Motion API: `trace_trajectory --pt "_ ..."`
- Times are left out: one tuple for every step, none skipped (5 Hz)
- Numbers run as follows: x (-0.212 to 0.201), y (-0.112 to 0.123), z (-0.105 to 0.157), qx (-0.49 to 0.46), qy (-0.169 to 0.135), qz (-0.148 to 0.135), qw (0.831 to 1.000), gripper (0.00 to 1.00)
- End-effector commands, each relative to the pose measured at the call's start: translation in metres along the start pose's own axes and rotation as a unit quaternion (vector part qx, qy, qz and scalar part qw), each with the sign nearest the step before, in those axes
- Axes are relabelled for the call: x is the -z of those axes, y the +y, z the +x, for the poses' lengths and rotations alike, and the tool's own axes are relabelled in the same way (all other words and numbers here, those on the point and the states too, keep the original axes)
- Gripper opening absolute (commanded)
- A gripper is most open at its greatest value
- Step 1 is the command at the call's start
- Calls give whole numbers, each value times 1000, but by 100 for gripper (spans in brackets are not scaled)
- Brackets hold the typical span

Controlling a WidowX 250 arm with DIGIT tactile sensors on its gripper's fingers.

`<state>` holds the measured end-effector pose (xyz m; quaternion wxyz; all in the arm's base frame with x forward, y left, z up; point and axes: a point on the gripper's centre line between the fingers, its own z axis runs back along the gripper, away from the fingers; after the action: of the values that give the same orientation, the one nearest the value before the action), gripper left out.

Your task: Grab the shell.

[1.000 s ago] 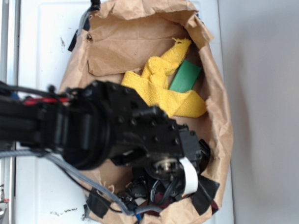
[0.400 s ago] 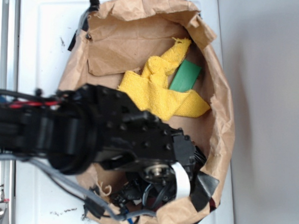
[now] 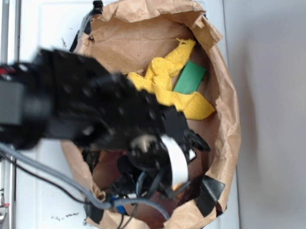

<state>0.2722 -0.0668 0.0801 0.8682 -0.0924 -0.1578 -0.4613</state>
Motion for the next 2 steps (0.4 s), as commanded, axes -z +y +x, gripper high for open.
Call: trace_trajectory --pt "-66 3 -19 -201 21 34 979 0" --pt "-90 -1 -26 -315 137 61 937 0"
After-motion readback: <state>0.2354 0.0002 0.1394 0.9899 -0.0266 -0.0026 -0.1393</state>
